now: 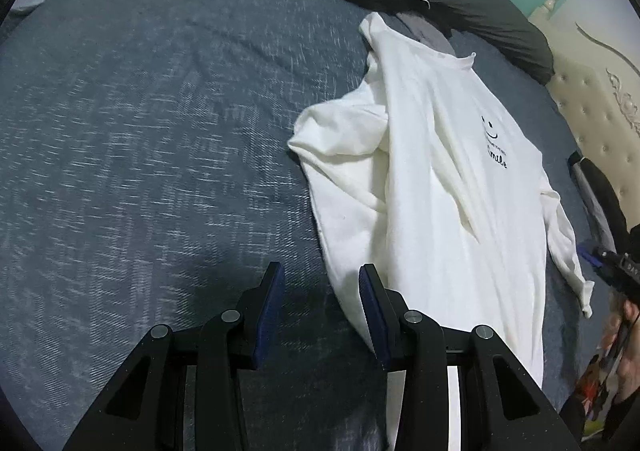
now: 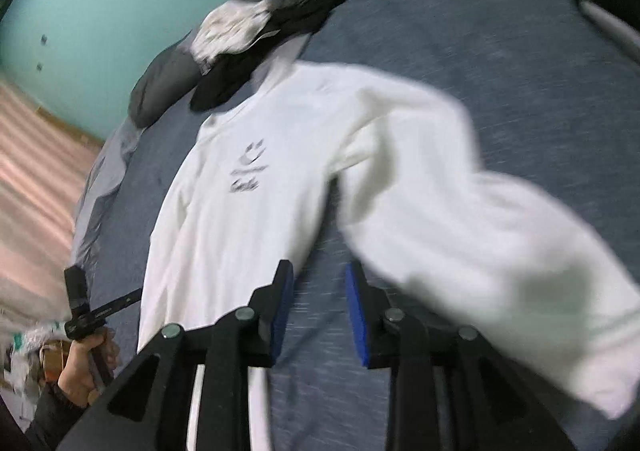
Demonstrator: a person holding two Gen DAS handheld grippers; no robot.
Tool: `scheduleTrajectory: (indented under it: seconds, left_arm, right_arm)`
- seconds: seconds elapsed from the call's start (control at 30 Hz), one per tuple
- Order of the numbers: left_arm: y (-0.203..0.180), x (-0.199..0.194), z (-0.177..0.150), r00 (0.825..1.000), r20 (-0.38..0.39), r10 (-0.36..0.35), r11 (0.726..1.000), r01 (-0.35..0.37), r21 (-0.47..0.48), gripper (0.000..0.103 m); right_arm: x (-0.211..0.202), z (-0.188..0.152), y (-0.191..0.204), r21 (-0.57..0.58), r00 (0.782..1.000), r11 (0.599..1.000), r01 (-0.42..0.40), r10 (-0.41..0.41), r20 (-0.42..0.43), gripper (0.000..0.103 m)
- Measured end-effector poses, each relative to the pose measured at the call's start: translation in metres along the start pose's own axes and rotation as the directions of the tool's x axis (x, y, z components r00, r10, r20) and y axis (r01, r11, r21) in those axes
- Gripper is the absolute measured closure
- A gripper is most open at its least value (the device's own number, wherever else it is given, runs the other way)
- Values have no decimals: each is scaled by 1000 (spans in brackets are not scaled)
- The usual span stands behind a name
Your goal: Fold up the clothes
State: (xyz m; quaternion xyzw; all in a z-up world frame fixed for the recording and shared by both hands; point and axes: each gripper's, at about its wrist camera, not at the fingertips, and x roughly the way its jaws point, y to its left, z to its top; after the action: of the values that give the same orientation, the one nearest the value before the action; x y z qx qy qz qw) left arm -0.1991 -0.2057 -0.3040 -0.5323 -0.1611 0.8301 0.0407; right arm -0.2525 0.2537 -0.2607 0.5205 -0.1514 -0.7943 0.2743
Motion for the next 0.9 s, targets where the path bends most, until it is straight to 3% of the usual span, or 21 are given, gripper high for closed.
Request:
scheduleTrajectory:
  seconds: [0.23,0.33,0.4,0.53,0.73,0.9]
  left_arm:
    - [-10,12,-3,1000,-11,-29,999,29,18,62]
    - [-15,15,-3,999,-16,-45,999,45,16,76]
    - [-16,15,-1,999,-14,-42,999,42,18,91]
    - [-23,14,2,998,-6,-55,998,55,25,99]
    - [-39,6,4,1000,13,3,997,-4,75,100]
    - [-31,-25,13,997,53,60,994,-64,86,100]
  right_arm:
    - [45,-21,40,-33,995,995,-98,99,26,74]
    - [53,-32,43,-44,991,993,-114,117,70,69]
    - [60,-41,41,-47,990,992,-113,117,74,69]
    - [74,-49,35,-38,993,993,-109,110,42,69]
    - [69,-39,35,-35,983,988,-152,155,98,69]
    - [71,-34,35,-41,978,985,-168,172,121,69]
